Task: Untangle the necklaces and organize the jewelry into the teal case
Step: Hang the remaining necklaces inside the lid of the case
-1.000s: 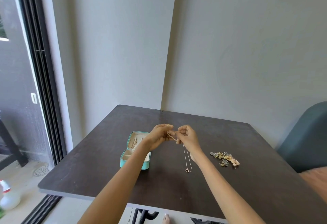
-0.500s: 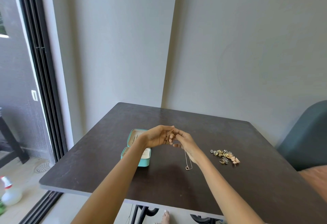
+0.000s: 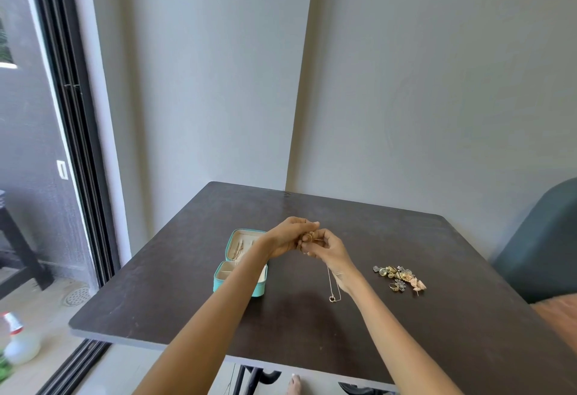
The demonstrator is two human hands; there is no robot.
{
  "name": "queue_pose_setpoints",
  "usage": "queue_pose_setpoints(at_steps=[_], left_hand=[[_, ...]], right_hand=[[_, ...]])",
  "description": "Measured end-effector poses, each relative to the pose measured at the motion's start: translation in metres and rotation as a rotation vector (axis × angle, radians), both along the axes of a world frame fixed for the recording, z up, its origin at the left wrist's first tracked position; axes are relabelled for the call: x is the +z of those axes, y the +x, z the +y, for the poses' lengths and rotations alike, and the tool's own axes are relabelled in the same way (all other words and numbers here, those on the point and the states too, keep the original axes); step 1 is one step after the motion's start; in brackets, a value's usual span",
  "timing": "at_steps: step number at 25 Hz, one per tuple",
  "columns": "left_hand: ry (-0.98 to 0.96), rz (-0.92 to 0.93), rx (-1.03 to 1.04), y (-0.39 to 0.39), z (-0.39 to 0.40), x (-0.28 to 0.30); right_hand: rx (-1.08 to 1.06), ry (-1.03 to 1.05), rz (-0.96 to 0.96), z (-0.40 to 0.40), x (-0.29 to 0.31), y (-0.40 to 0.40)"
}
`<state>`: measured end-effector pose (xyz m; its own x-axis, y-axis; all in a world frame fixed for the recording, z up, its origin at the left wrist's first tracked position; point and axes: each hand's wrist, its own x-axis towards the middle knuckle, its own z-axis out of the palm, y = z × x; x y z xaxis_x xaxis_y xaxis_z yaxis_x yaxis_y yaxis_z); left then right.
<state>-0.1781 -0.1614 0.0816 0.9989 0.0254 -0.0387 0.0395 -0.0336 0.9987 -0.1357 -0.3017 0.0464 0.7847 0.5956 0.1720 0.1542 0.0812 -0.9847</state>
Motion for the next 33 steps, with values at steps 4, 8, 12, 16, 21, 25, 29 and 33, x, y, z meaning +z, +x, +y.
queue_pose_setpoints(at_steps=[4, 8, 12, 16, 21, 25, 29, 33], left_hand=[[0.000, -0.030, 0.012, 0.003, -0.003, 0.003], [0.057, -0.023, -0.010, 0.000, 0.000, 0.009], [-0.058, -0.069, -0.053, -0.005, 0.002, 0.012], [-0.302, -0.105, -0.003, -0.008, 0.002, 0.008], [-0.296, -0.088, 0.078, -0.010, 0.003, -0.006], [-0.274, -0.092, 0.082, -0.012, 0.005, -0.002], [-0.104, -0.094, 0.075, -0.015, 0.012, 0.000], [0.031, -0.109, 0.077, -0.021, 0.017, -0.004]], right_hand=[[-0.079, 0.000, -0.057, 0.007, 0.002, 0.000], [-0.103, 0.013, -0.069, 0.004, -0.001, 0.000], [-0.174, 0.125, 0.079, 0.004, 0.003, -0.002], [-0.179, 0.356, 0.311, 0.003, 0.018, 0.000], [-0.114, 0.486, 0.364, 0.000, 0.037, 0.000], [-0.075, 0.356, 0.325, -0.002, 0.038, 0.000], [-0.016, 0.187, 0.219, -0.006, 0.038, 0.000], [-0.059, 0.053, 0.075, -0.001, 0.052, 0.003]])
